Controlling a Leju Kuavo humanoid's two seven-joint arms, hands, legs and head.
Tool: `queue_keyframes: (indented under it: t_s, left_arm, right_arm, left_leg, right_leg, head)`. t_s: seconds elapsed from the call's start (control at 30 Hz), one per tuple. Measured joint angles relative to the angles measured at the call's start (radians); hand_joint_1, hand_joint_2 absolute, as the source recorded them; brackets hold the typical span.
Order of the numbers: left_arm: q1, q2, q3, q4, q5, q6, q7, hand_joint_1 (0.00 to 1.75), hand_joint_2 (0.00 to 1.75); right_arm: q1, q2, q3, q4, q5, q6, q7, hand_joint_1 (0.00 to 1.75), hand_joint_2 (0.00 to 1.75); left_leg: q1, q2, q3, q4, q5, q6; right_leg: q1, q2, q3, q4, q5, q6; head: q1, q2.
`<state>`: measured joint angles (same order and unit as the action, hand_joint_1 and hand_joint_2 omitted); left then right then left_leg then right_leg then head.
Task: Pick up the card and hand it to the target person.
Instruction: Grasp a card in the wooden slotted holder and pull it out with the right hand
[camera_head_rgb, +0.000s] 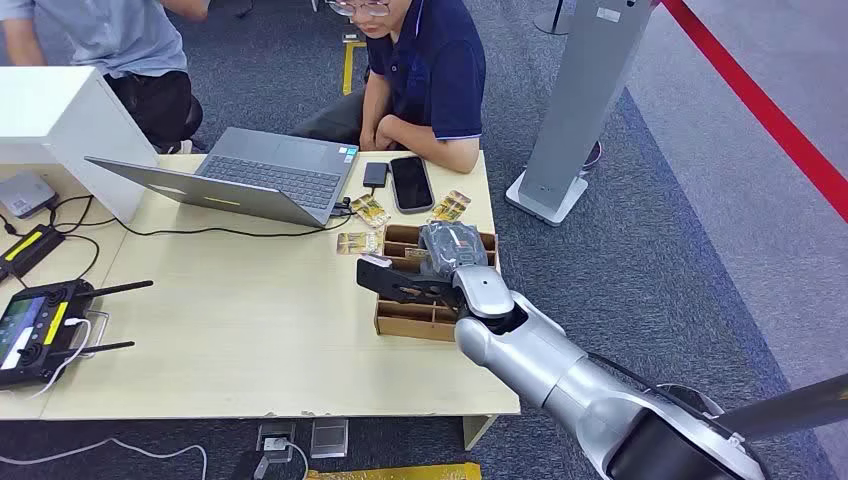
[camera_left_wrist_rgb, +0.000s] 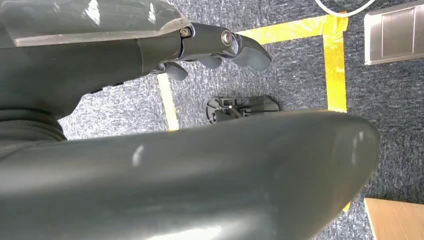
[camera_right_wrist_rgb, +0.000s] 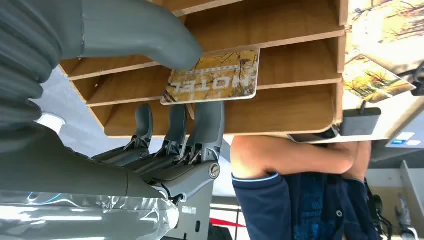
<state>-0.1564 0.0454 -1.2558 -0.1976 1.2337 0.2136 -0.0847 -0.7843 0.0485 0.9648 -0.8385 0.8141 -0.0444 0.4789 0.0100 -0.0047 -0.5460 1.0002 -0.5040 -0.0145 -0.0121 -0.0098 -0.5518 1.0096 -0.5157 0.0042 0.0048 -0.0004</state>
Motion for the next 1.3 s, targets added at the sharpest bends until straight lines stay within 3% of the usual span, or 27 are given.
queue_keyframes:
  t_s: [0.07, 0.27, 0.33, 1.0, 1.3]
  left_arm:
    - [0.0, 0.0, 0.0, 0.0, 0.0, 0.0, 0.0, 0.0, 0.0]
    - [0.0, 0.0, 0.0, 0.0, 0.0, 0.0, 0.0, 0.0, 0.0]
    - [-0.001, 0.0, 0.0, 0.0, 0.0, 0.0, 0.0, 0.0, 0.0]
    - [-0.003, 0.0, -0.001, 0.0, -0.01, -0.002, -0.011, 0.0, 0.0]
    - [0.007, 0.002, -0.001, 0.0, 0.001, 0.004, -0.011, 0.0, 0.0]
  right_arm:
    - [0.0, 0.001, 0.0, -0.002, 0.002, 0.0, 0.001, 1.29, 1.75]
    - [-0.001, 0.008, 0.002, -0.011, 0.01, 0.001, 0.007, 1.7, 1.75]
    - [-0.002, 0.011, 0.004, -0.014, 0.01, 0.001, 0.007, 1.75, 1.75]
    - [-0.005, 0.013, 0.011, -0.019, -0.008, 0.001, -0.001, 1.75, 1.75]
    - [-0.068, -0.029, -0.016, -0.171, -0.108, 0.085, 0.074, 1.75, 1.75]
  left_leg:
    - [0.0, 0.0, 0.0, 0.0, 0.0, 0.0]
    - [0.0, 0.0, 0.0, 0.0, 0.0, 0.0]
    - [0.0, 0.0, 0.0, 0.0, 0.0, 0.0]
    - [0.0, 0.0, 0.0, 0.0, 0.0, 0.0]
    - [0.0, 0.0, 0.0, 0.0, 0.0, 0.0]
  right_leg:
    - [0.0, 0.0, 0.0, 0.0, 0.0, 0.0]
    - [0.0, 0.0, 0.0, 0.0, 0.0, 0.0]
    - [0.0, 0.0, 0.0, 0.0, 0.0, 0.0]
    - [0.0, 0.0, 0.0, 0.0, 0.0, 0.0]
    - [0.0, 0.0, 0.0, 0.0, 0.0, 0.0]
  head:
    - [0.0, 0.0]
    - [0.0, 0.0]
    - [0.0, 0.0]
    - [0.0, 0.0]
    - [0.0, 0.0]
